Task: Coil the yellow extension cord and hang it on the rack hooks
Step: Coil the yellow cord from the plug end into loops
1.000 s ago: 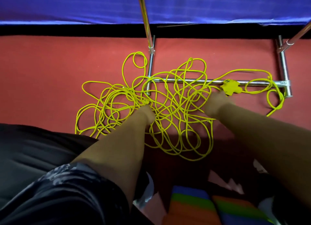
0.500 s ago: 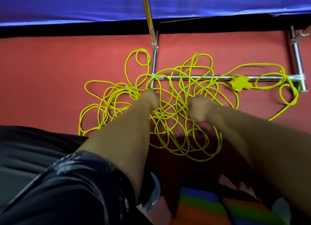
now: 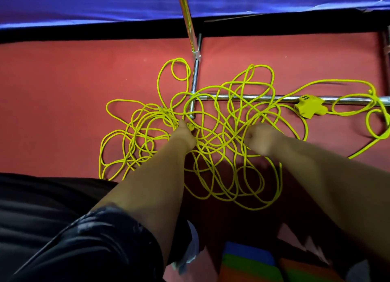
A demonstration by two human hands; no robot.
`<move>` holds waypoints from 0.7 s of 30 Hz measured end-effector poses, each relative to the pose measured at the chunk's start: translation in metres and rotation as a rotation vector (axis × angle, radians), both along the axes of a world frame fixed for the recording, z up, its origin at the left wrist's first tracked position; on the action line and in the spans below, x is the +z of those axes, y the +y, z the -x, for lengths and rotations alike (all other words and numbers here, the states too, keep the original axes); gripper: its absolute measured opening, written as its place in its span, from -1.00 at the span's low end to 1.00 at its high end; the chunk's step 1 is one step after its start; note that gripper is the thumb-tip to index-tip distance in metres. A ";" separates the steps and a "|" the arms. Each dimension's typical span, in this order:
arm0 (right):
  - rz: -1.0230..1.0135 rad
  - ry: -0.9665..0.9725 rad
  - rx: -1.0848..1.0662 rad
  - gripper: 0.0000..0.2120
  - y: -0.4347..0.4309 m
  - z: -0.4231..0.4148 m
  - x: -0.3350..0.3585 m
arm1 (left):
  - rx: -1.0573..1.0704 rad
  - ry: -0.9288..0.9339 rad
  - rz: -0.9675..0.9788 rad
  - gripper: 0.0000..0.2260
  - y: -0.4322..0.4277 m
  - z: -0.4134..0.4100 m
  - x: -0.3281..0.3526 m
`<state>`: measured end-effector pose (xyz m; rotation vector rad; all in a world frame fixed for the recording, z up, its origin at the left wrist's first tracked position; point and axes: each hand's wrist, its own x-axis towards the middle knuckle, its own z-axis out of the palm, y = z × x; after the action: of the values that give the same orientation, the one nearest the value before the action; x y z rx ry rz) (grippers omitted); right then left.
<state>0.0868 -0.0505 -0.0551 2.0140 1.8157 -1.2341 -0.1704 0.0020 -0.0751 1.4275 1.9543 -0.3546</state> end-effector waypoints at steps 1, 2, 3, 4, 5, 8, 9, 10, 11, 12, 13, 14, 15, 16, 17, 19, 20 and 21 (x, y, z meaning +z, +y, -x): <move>0.006 0.000 0.003 -0.80 -0.001 0.000 0.001 | 0.017 -0.009 0.022 -0.38 0.000 -0.003 -0.001; 0.009 0.002 -0.002 -0.79 -0.002 0.000 0.001 | 0.025 -0.016 0.034 -0.36 0.000 -0.005 -0.002; 0.011 0.001 -0.009 -0.80 -0.003 0.000 0.001 | 0.029 -0.020 0.033 -0.37 0.001 -0.007 -0.002; 0.013 -0.002 -0.012 -0.81 -0.005 0.000 0.001 | 0.028 -0.017 0.020 -0.39 0.002 -0.009 -0.002; 0.017 -0.010 -0.012 -0.82 -0.006 0.000 0.001 | 0.026 -0.015 -0.005 -0.42 0.002 -0.010 -0.003; 0.027 0.004 -0.044 -0.86 -0.009 -0.003 -0.004 | -0.023 0.038 -0.019 -0.47 0.005 -0.013 -0.008; 0.036 0.009 -0.057 -0.85 -0.010 -0.004 -0.005 | -0.049 0.061 -0.016 -0.48 0.005 -0.015 -0.011; 0.045 0.014 -0.069 -0.83 -0.010 -0.004 -0.006 | -0.062 0.081 -0.020 -0.49 0.006 -0.017 -0.011; 0.049 0.018 -0.078 -0.82 -0.009 -0.005 -0.006 | -0.059 0.094 -0.032 -0.51 0.009 -0.018 -0.013; 0.055 0.025 -0.092 -0.80 -0.007 -0.004 -0.005 | -0.052 0.101 -0.050 -0.54 0.011 -0.020 -0.011; 0.076 0.033 -0.103 -0.76 -0.004 -0.002 -0.005 | -0.039 0.106 -0.062 -0.57 0.014 -0.021 -0.013; 0.104 0.055 -0.122 -0.72 -0.001 0.000 -0.005 | -0.047 0.116 -0.058 -0.60 0.017 -0.021 -0.014; 0.120 0.076 -0.121 -0.70 0.005 0.003 -0.002 | -0.074 0.120 -0.029 -0.62 0.018 -0.022 -0.015; 0.123 0.099 -0.132 -0.70 0.011 0.007 0.000 | -0.119 0.133 0.016 -0.66 0.019 -0.022 -0.014; 0.121 0.124 -0.148 -0.72 0.019 0.009 0.001 | -0.148 0.147 0.044 -0.69 0.019 -0.021 -0.015; 0.096 0.181 -0.197 -0.72 0.030 0.014 0.002 | -0.150 0.151 0.045 -0.72 0.018 -0.021 -0.013; 0.086 0.193 -0.195 -0.70 0.034 0.015 0.002 | -0.160 0.147 0.054 -0.72 0.017 -0.024 -0.011; 0.096 0.197 -0.189 -0.68 0.036 0.016 0.004 | -0.163 0.145 0.055 -0.71 0.016 -0.026 -0.009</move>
<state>0.0713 -0.0141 -0.0509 2.1164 1.6377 -1.5920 -0.1445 0.0181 -0.0843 1.5676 1.9294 -0.5973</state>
